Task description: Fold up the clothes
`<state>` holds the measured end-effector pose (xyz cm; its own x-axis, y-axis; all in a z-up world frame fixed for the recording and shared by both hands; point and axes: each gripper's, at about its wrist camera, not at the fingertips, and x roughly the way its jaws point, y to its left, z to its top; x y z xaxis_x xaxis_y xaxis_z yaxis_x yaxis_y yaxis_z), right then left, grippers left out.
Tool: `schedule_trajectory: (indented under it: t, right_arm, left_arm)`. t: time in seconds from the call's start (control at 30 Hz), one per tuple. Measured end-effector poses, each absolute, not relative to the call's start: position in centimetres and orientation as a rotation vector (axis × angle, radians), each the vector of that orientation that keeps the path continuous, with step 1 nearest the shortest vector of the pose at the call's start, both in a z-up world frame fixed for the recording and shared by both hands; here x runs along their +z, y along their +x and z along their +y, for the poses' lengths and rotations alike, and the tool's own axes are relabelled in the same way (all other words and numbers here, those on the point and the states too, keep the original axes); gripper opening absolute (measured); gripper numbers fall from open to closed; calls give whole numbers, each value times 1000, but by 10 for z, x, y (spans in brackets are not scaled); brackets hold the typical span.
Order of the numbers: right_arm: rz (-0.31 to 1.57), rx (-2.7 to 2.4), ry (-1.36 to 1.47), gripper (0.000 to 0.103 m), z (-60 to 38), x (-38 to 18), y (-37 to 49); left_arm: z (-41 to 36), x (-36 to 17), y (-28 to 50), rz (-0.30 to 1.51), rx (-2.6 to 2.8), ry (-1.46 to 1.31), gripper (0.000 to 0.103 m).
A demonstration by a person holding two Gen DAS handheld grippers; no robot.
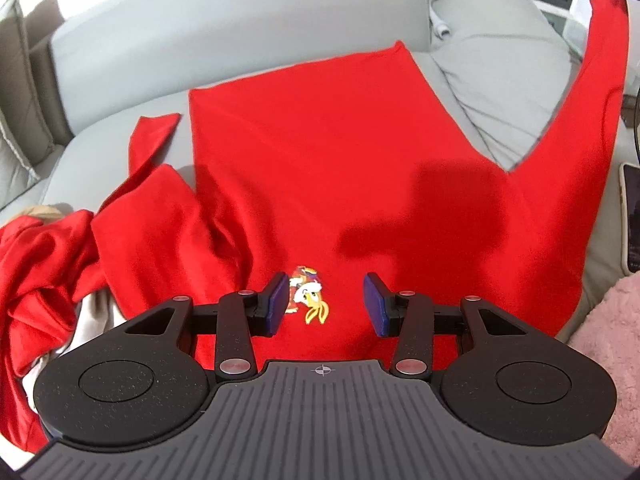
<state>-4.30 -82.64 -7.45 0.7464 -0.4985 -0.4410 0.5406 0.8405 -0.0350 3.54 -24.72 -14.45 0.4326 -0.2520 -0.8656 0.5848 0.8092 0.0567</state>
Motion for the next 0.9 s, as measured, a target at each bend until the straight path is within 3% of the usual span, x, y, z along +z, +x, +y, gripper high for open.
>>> schedule_trajectory:
  t: [0.13, 0.17, 0.23, 0.47, 0.57, 0.9]
  right_arm:
    - [479, -578, 142, 9, -849, -102, -42]
    - [509, -594, 153, 13, -854, -113, -41]
    - [588, -649, 169, 32, -863, -138, -38]
    - [707, -768, 183, 35, -878, -172, -56]
    - [688, -736, 219, 44, -861, -155, -77]
    - [763, -471, 357, 42, -765, -138, -123]
  left_arm:
    - [-261, -156, 39, 1029, -546, 381, 47]
    - [-264, -159, 39, 1038, -551, 384, 47]
    - [-274, -166, 38, 1059, -570, 390, 47]
    - [-282, -173, 34, 1090, -600, 378, 47]
    - [-280, -172, 28, 1093, -611, 370, 47]
    - [-242, -160, 4, 1082, -620, 357, 47]
